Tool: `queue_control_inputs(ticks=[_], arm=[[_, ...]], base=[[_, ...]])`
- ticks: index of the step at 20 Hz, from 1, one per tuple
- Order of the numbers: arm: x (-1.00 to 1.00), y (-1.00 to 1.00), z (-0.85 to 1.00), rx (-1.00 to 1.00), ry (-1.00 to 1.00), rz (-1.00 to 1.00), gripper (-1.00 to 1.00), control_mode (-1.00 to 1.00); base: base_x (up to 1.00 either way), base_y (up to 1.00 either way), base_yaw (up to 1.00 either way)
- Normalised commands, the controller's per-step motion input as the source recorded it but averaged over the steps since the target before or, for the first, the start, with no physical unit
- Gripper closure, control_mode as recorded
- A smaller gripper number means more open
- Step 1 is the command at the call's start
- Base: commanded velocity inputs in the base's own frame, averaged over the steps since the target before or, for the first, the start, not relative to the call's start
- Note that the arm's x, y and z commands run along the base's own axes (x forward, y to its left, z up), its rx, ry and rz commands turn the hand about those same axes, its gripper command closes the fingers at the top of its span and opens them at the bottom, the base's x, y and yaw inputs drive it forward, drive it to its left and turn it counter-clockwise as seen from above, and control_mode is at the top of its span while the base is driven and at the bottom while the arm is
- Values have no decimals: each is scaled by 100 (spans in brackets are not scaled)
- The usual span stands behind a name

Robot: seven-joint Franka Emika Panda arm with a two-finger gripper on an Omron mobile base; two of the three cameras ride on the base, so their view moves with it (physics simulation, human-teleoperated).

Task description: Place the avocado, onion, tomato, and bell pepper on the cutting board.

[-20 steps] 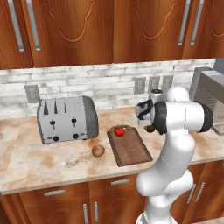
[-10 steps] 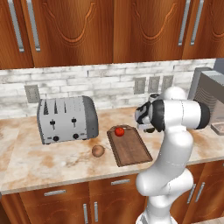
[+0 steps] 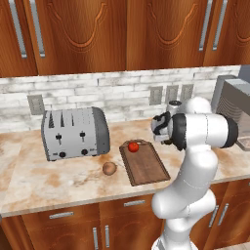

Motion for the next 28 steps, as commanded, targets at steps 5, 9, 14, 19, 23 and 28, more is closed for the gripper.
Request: queue_control_inputs(ticks=[5,9,14,19,23,28], arm=[[-24,3,56,0,-2,2,100,-100],[-33,18,35,0,0,1,100,-100],[-34,33,21,0,0,0,100,-100],[-35,44,4,0,0,1,100,-100],[-27,43,0,0,0,2,100,-100],[-20,35,-6,0,0,3,100,-100]], base=[[0,0,0],[0,0,0],[0,0,0],[0,0,0],[0,0,0],[0,0,0]])
